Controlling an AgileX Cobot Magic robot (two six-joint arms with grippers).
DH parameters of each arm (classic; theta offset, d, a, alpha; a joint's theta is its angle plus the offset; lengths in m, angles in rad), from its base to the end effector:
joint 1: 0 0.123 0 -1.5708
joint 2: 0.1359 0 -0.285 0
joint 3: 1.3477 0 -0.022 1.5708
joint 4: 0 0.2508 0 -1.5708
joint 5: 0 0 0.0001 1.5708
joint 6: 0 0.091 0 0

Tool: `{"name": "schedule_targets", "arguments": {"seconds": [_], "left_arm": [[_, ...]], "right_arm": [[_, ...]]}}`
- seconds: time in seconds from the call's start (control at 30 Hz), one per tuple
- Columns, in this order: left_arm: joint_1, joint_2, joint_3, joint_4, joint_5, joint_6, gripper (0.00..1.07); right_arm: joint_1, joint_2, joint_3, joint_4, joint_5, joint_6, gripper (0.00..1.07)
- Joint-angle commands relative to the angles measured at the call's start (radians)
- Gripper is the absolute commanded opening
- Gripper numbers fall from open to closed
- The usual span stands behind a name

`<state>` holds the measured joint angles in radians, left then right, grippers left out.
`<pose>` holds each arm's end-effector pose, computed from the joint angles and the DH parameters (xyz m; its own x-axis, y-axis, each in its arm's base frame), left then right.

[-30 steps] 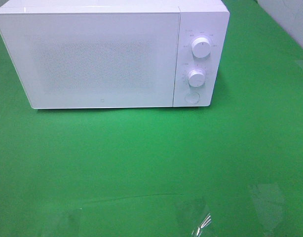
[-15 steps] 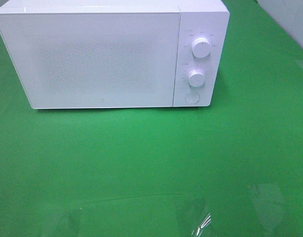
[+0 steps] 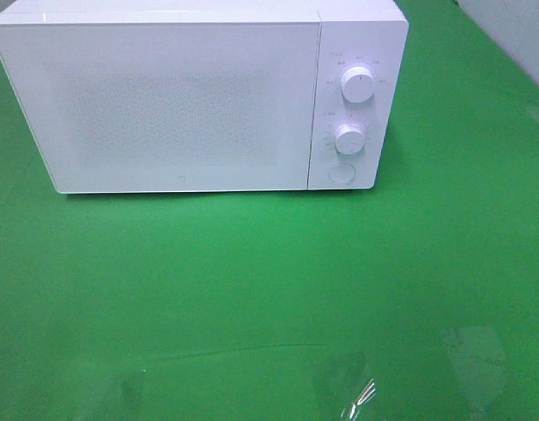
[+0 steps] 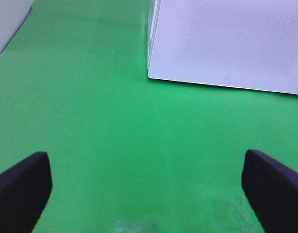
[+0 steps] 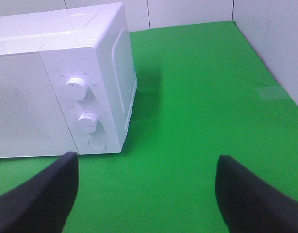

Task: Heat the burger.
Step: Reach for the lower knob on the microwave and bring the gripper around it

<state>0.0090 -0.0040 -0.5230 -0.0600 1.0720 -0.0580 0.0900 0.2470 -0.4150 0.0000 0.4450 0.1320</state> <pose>-0.0087 -0.0049 0.2828 -0.4429 -0.0905 -0.8920 -0.0001 0.9949 -0.1009 0.0619 0.0056 0.2968 -0.1981 0.1143 -0.9735 -0.0644 0.9895 0.1292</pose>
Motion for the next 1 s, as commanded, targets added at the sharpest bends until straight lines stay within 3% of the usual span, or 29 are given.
{"name": "schedule_targets", "arguments": {"seconds": [0.03,0.53,0.67,1.0], "left_arm": [[0.002,-0.017,0.003,-0.003,-0.008,-0.002,0.99],[0.002,-0.017,0.003,-0.003,-0.008,-0.002,0.99],[0.002,-0.017,0.003,-0.003,-0.008,-0.002,0.99],[0.002,-0.017,0.003,-0.003,-0.008,-0.002,0.99]], "right_arm": [[-0.003,0.032,0.035,0.0,-0.099,0.0,0.75],[-0.003,0.188,0.106,0.0,-0.315,0.0,0.75],[-0.003,0.277,0.15,0.0,-0.46,0.0,0.75],[-0.003,0.448,0.152,0.0,-0.635,-0.001,0.75]]}}
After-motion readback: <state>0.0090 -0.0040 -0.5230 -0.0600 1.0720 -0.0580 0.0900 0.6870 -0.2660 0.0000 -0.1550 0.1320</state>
